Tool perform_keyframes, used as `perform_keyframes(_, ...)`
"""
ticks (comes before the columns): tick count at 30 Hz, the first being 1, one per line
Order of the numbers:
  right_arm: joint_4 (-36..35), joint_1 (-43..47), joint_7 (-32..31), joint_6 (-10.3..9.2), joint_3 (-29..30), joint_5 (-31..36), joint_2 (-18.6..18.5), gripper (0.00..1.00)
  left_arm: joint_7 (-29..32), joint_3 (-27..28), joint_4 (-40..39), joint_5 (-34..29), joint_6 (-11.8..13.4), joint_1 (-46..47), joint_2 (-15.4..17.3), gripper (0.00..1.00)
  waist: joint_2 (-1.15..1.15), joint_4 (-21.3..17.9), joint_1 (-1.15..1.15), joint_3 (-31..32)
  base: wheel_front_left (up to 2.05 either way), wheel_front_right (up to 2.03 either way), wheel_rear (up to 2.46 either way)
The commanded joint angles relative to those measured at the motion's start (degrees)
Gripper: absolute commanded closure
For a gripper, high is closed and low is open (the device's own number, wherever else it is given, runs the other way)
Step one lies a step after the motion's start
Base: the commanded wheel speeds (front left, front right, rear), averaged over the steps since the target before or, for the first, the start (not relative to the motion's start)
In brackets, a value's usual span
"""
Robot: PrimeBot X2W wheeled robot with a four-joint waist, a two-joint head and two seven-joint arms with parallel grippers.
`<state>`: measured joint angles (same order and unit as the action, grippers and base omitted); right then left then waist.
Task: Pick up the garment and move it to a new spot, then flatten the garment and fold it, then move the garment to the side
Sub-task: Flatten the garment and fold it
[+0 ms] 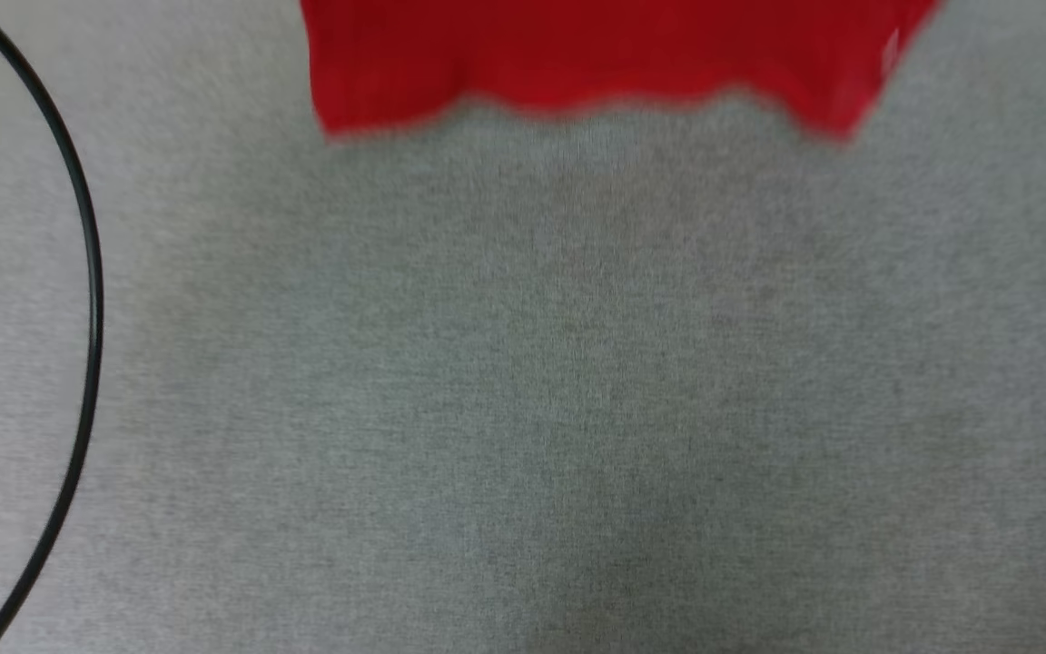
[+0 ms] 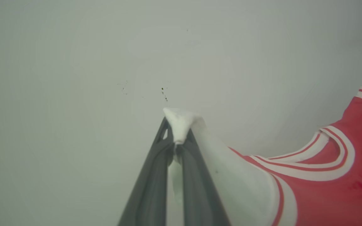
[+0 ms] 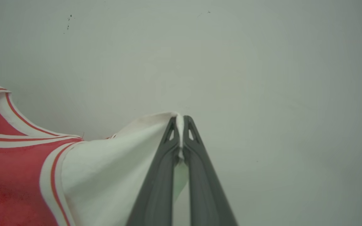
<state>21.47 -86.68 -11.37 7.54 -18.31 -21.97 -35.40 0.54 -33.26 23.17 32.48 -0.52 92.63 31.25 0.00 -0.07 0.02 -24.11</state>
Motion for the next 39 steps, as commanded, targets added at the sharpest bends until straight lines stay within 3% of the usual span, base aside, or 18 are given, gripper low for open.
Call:
perform_keyframes(1,1.72,-2.66,0.8,-0.1,-0.71,0.71,0.56,1.0,-0.82,0.07,1.62,-0.31,-0.44,2.07,-0.93,1.0,0.0,-0.19,-0.02,-4.22,0.0,0.0,0.0)
perform_keyframes(9,12.94,-13.55,6.15,-0.09,-3.61,2.12,3.76,1.0,-5.53,-0.22,13.03,-2.05,-1.89,11.08,-3.75,1.0,0.0,-0.59,-0.02,-9.31,0.0,0.0,0.0)
perform_keyframes(17,19.6,-9.91,12.53,-0.09,-7.65,1.21,6.89,1.0,-11.5,-1.02,20.53,-1.15,-3.51,6.4,-5.28,1.0,0.0,-0.93,-0.02,-9.16,0.0,0.0,0.0)
perform_keyframes(30,20.92,7.79,19.12,-0.1,-15.01,-6.21,8.33,1.0,-15.53,-0.63,19.94,1.77,-3.34,-16.73,-3.8,1.0,0.0,-1.35,-0.02,0.39,0.0,0.0,0.0)
perform_keyframes(39,16.14,23.57,20.78,-0.1,-19.26,-10.11,4.99,1.0,-15.83,1.27,11.36,4.41,0.74,-37.65,-3.2,1.0,0.0,-1.08,-0.02,7.97,0.0,0.0,0.0)
